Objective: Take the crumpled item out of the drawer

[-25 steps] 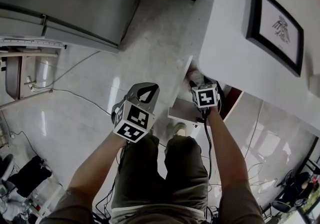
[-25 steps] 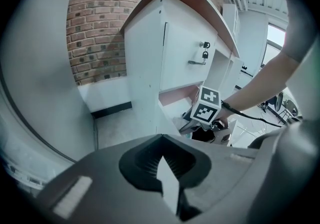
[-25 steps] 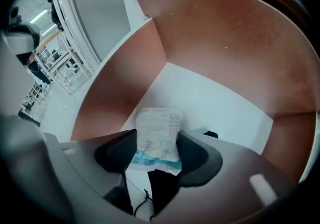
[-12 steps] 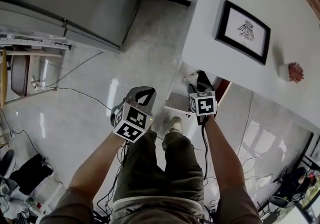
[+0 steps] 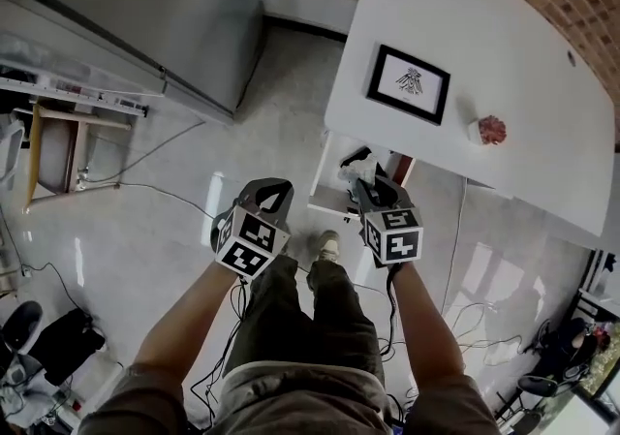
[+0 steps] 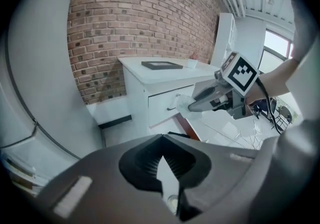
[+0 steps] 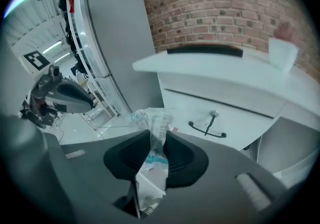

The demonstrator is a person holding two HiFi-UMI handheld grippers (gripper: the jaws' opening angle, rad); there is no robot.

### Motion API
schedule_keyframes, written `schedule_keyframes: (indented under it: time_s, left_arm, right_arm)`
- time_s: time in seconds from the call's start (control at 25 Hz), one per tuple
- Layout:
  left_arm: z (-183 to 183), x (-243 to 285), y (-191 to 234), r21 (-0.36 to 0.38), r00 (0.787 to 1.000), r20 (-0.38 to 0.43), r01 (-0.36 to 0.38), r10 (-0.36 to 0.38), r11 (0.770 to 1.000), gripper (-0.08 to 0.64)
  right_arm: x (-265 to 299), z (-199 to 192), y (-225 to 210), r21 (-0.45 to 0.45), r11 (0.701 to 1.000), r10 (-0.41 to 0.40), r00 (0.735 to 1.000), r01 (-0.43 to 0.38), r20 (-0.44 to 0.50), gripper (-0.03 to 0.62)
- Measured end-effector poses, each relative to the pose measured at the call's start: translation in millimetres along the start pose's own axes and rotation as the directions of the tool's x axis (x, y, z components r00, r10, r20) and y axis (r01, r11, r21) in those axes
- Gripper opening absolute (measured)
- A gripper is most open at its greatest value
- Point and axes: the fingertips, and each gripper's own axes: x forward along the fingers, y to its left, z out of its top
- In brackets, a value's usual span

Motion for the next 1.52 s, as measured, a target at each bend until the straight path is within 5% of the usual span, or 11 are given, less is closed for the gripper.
schedule_keyframes:
  time_s: [0.44, 1.0, 1.52]
  left_arm:
    - [96, -105, -22, 0.015, 0.988, 0.152, -0.027, 0.024, 1.0, 0.0]
    - [212, -250, -27, 0.08, 0.914, 0.394, -0.141, 0.099, 0.987, 0.0]
    - [262, -327, -42, 0.111, 0.855, 0.513, -0.151, 0.073, 0.982, 0.0]
  right_arm:
    - [-157, 109, 37, -0.059, 0.998, -0.007, 0.978, 0.02, 0.209, 0.12]
    - [-311, 221, 101, -0.121, 0.993, 0.047, 0.884, 0.012, 0.466, 0.122]
    - [-407, 256, 133, -0.143, 0.989, 0.063, 0.805, 0.028, 0.59, 0.124]
